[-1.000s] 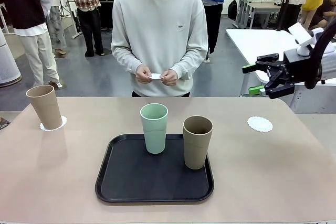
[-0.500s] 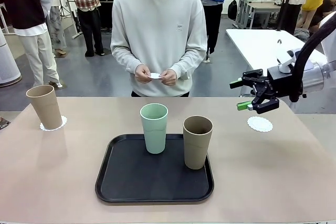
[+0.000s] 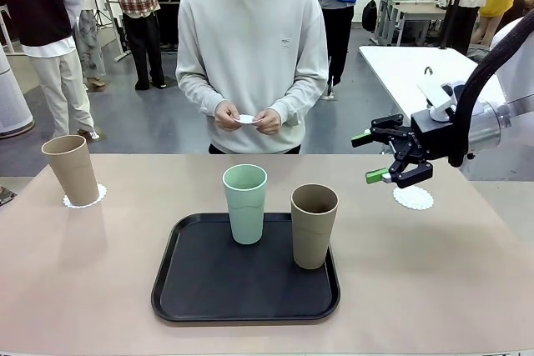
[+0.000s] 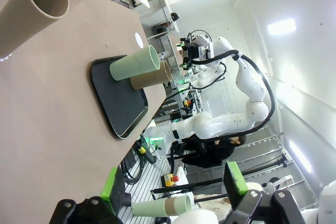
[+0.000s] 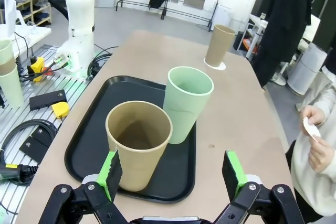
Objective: Place coasters on the table and set cups on them.
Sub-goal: Take one Reusable plastic cup from the Flat Tray and place it on a coaster set by the human.
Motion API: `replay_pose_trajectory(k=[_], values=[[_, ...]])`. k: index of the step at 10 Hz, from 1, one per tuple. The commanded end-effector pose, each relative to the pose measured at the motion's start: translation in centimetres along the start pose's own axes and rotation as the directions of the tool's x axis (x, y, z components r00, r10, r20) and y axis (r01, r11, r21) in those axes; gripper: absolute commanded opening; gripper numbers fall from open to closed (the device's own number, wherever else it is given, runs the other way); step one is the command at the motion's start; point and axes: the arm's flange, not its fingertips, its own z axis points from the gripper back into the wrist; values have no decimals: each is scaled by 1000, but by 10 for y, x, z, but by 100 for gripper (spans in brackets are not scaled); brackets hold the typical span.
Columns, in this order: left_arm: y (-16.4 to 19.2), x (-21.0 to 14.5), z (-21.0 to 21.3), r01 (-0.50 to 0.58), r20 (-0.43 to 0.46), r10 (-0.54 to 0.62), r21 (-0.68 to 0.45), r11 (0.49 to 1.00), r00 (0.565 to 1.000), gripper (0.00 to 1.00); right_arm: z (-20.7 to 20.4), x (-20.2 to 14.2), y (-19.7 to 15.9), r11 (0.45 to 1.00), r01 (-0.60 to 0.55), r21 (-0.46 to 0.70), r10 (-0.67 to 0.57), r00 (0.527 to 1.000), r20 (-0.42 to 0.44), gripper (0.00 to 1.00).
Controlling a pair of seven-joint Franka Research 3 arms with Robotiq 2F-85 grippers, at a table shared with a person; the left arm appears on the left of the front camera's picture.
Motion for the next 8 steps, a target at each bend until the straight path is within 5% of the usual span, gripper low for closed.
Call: replay_pose_trajectory(k=[1,8], values=[[-2,-1,2,3,3,-3,-7,1000,1000,100,-8,-5,8,1000,-15,19,15,1000,5,100],[-2,-1,2,3,3,-3,-7,1000,1000,100,-25,-27,8,998,34,60,-35,999,17,100]])
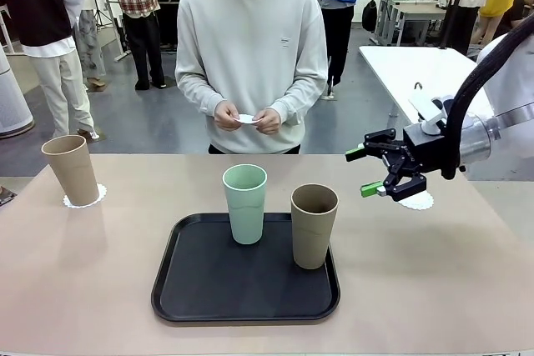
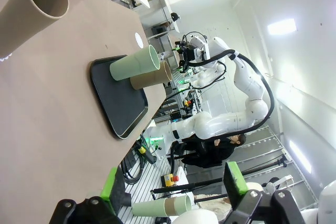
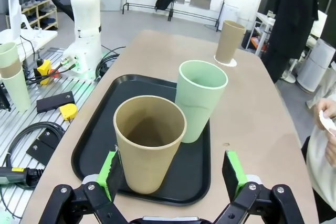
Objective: Place coasters on the table and set cups on them.
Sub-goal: Take one Reusable plastic cup from the Flat Tray and place it on a coaster set by the human.
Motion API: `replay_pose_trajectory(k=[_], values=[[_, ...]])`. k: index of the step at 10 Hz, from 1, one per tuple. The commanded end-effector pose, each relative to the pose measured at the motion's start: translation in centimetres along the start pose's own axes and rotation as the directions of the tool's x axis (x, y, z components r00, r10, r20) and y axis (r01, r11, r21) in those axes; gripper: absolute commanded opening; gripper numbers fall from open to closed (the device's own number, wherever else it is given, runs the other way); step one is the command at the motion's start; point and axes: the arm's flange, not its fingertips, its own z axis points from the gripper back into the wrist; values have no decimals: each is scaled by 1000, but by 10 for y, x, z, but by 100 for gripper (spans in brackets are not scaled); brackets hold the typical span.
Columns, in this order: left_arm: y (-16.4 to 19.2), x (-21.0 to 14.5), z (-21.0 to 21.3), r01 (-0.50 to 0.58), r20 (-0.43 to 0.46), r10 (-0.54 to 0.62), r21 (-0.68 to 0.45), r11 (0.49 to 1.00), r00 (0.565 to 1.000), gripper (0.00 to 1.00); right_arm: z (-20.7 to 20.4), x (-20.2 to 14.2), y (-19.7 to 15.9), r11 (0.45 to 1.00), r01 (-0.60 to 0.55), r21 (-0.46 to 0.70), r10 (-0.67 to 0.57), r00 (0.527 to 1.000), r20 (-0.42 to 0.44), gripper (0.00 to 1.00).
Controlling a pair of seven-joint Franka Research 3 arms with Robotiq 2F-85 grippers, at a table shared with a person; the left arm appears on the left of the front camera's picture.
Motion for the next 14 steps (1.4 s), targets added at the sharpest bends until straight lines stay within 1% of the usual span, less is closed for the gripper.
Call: replay_pose_trajectory(k=[1,9,11,14], values=[[-2,-1,2,3,3,-3,-7,1000,1000,100,-12,-13,0,1000,-5,24,4,1000,11,100],[-2,-1,2,3,3,-3,-7,1000,1000,100,-31,-25,0,999,11,46,-12,1000,24,100],[-2,-1,2,3,3,-3,-7,1000,1000,100,-30,-27,-7,1000,2,12,-2,999,34,100],[-2,-1,2,3,3,-3,-7,1000,1000,100,-40,-32,-13,1000,11,29,-12,999,46,100]])
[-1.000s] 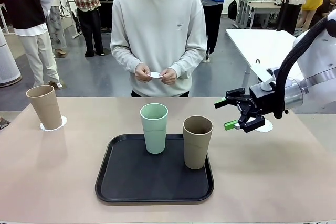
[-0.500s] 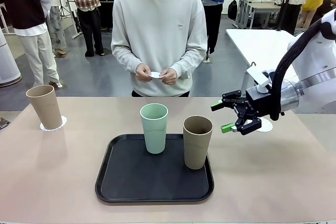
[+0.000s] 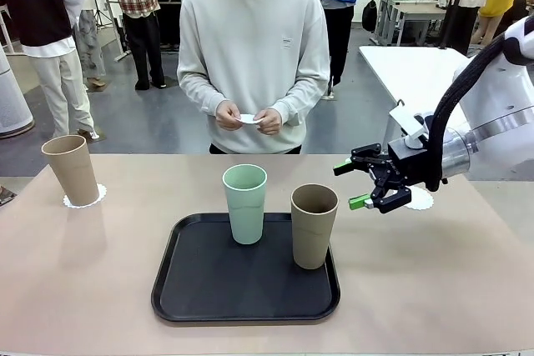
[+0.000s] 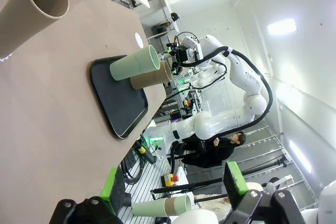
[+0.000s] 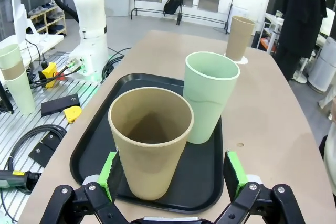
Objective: Place coasters on the table and set cups on them.
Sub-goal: Take one Reusable plastic cup from the Flat Tray and place it on a coaster set by the human.
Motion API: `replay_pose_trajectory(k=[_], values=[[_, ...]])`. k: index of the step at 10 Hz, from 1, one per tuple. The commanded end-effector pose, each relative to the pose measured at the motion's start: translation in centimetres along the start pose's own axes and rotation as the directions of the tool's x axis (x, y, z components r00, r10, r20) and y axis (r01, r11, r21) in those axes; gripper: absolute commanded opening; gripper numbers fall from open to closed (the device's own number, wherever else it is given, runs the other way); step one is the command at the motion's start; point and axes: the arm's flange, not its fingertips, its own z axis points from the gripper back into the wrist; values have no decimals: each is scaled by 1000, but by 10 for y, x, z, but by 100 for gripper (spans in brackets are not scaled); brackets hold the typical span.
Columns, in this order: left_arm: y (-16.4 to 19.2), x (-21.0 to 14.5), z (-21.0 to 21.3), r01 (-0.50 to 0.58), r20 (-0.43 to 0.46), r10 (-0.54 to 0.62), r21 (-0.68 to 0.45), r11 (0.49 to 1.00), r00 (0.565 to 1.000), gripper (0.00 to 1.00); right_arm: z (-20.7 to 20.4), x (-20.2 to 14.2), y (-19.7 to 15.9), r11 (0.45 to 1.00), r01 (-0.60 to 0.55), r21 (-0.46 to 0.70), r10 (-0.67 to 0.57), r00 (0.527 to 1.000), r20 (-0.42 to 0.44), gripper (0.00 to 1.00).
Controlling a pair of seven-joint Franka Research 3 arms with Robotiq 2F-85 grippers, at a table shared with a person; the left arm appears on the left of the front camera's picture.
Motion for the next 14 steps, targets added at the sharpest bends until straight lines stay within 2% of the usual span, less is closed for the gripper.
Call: replay_pose_trajectory(k=[1,9,14], values=[[-2,-1,2,3,3,-3,-7,1000,1000,100,-14,-7,-10,1000,-24,-14,24,999,21,100],[-2,-1,2,3,3,-3,-7,1000,1000,100,-36,-6,-19,1000,-18,26,17,999,35,100],[-2,-1,2,3,3,-3,-7,1000,1000,100,-47,-7,-8,997,-6,77,4,1000,25,100]])
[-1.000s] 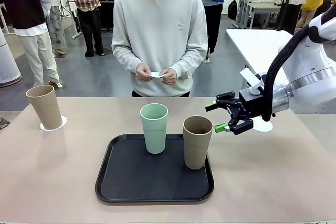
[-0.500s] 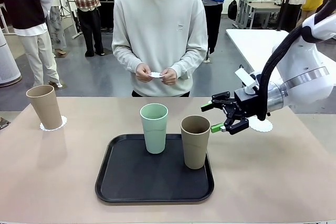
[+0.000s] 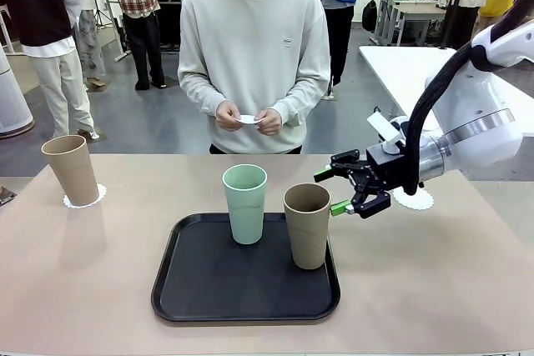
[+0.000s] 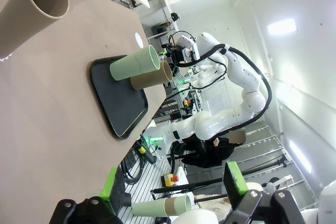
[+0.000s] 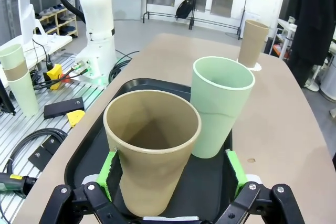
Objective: Place coasters on the table and set cups on them.
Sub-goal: Take one Reusable plastic cup from the Flat Tray and place it on a coaster set by the human.
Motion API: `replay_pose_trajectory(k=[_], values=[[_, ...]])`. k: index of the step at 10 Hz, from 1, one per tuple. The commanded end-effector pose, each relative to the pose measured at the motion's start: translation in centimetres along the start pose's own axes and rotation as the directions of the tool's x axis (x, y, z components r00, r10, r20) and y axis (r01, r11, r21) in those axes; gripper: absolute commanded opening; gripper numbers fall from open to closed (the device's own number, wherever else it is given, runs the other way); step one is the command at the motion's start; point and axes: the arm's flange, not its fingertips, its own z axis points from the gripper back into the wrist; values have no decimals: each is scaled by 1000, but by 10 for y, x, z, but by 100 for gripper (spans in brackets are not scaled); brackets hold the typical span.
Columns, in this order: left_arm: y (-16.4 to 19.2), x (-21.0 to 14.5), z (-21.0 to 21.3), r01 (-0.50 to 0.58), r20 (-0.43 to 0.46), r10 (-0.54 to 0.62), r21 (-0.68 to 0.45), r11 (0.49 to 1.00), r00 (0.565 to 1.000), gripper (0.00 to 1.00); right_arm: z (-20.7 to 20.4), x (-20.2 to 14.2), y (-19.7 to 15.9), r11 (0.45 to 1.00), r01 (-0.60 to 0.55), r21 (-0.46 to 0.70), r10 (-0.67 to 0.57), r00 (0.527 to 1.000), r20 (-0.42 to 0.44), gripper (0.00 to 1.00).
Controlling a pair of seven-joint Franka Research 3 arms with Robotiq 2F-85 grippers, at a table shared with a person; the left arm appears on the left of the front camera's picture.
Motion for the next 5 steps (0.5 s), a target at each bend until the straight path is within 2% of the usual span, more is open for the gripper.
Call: replay_pose_trajectory(k=[1,5], values=[[-2,-1,2,3,3,-3,-8,1000,1000,100,-14,-4,5,1000,4,25,-4,1000,0,100],[-2,-1,2,3,3,-3,-8,1000,1000,100,-27,-7,9,998,28,56,-28,1000,0,100]])
